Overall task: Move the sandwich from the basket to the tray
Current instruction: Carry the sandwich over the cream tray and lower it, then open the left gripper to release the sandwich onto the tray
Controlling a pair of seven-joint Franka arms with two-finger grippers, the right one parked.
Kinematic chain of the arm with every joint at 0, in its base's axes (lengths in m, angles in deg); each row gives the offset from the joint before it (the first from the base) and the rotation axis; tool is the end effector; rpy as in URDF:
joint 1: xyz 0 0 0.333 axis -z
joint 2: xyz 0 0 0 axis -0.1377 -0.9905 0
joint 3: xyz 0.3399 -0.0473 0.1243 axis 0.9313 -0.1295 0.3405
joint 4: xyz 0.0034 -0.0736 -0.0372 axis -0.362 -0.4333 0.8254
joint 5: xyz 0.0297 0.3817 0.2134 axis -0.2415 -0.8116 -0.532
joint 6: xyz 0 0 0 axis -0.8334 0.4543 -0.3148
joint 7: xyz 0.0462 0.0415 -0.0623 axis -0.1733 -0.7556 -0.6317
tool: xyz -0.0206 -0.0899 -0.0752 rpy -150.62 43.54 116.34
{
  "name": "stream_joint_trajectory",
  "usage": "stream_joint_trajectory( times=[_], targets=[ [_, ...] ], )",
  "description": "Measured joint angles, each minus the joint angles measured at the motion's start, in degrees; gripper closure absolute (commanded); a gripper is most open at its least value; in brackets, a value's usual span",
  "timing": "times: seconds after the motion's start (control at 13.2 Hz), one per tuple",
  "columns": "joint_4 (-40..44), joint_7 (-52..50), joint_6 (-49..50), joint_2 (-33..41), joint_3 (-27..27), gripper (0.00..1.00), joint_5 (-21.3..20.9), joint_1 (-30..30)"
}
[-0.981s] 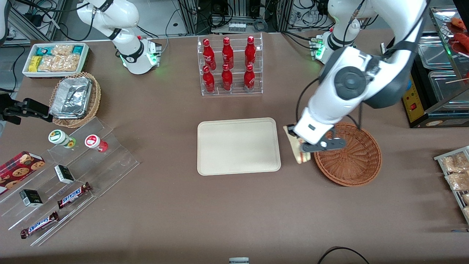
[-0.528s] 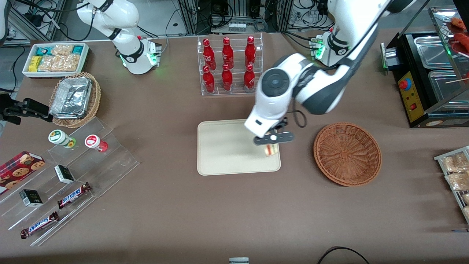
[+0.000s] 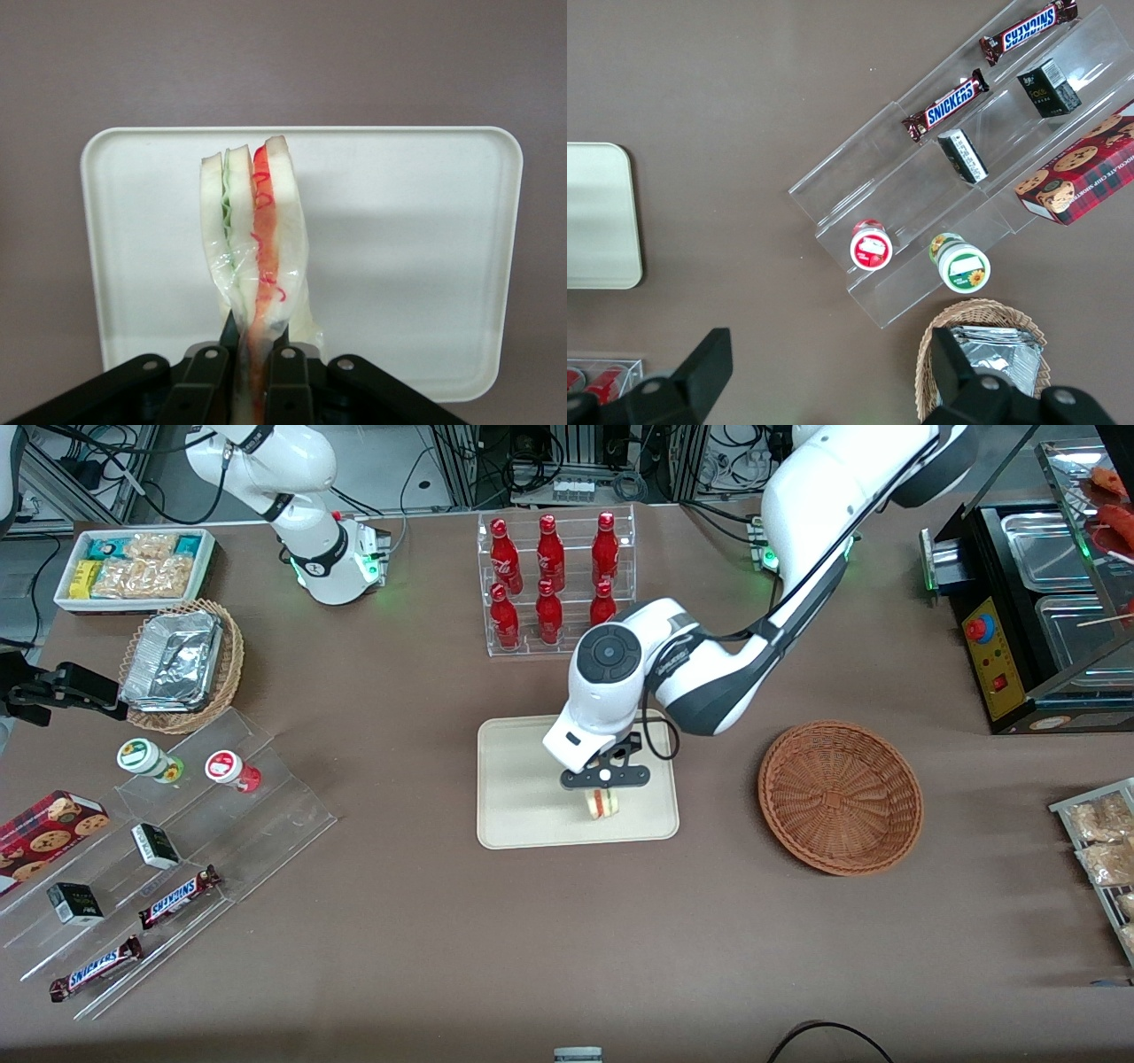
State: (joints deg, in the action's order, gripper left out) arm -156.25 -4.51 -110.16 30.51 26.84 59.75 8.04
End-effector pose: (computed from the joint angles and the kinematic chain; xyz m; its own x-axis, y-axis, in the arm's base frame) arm 0.5812 -0.5239 0.3342 0.9993 0.0356 -0.0131 0.0362 -0.9983 0.0467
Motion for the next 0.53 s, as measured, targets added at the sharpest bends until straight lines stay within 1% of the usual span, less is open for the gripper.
stream_joint_trajectory(
  times=[0.15,0.38,0.53],
  targets=[
    [0.1,0.0,-1.6,-1.8,0.0,1.0,-0.6,0.6],
    [0.1,0.0,-2.6,-4.5,0.0,1.0,-3.8,2.2],
    [0.2,0.8,-2.9,-6.2,0.0,1.0,-4.6,2.9]
  ],
)
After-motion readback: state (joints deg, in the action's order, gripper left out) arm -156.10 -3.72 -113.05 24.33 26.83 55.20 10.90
